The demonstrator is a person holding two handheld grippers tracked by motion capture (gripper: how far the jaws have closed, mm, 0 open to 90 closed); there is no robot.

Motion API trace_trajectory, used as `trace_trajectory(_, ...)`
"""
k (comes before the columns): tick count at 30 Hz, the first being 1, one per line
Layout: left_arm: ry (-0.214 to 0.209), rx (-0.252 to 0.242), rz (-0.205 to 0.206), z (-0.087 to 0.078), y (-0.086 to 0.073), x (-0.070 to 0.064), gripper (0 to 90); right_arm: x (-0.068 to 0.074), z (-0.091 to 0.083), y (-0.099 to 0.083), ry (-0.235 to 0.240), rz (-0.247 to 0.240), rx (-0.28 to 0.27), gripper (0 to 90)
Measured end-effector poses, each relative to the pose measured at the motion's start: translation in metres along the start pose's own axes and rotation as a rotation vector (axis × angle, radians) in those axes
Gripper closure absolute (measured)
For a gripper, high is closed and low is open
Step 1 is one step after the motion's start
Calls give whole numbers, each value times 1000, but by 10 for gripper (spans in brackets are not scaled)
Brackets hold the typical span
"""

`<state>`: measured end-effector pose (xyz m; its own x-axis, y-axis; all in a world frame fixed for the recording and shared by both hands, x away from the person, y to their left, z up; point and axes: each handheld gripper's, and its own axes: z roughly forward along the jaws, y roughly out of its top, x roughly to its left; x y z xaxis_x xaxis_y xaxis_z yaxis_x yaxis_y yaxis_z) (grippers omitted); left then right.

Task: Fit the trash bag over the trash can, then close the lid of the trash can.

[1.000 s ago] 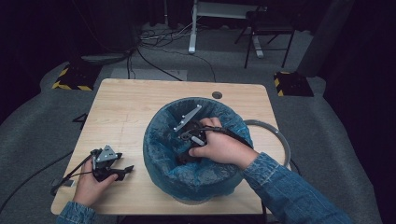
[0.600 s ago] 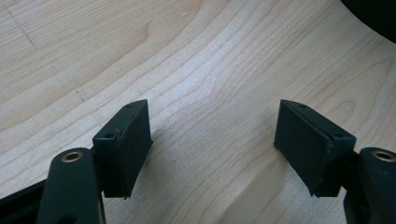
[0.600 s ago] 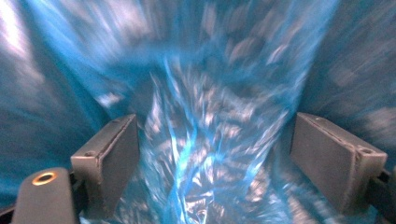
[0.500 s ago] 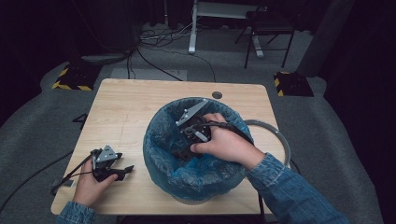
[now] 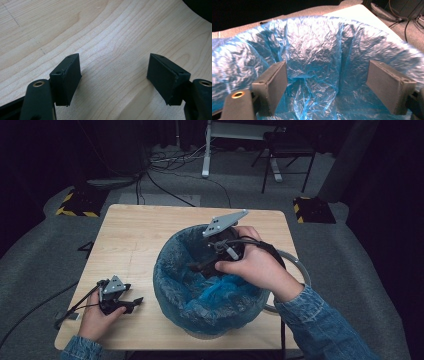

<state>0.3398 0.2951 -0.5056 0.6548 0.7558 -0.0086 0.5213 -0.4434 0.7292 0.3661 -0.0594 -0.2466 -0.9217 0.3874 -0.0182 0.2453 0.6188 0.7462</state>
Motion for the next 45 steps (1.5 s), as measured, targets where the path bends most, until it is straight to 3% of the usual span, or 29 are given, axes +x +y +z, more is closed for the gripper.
trace_trajectory(8, 0, 0, 0, 0, 0, 0, 272, -3, -29, 1, -43, -22, -65, 165)
trace_trajectory(18, -1, 1, -1, 0, 0, 0, 272, -15, -63, -10, -108, 14, -112, 159)
trace_trajectory(29, -4, -2, -1, 0, 0, 0, 270, -32, -89, -23, -180, 59, -124, 162)
trace_trajectory(36, -1, -1, 3, 0, 0, 0, 270, -39, -102, -31, -202, 77, -137, 167)
trace_trajectory(45, -1, 0, 3, 0, 0, 0, 270, -57, -122, -51, -258, 122, -128, 199)
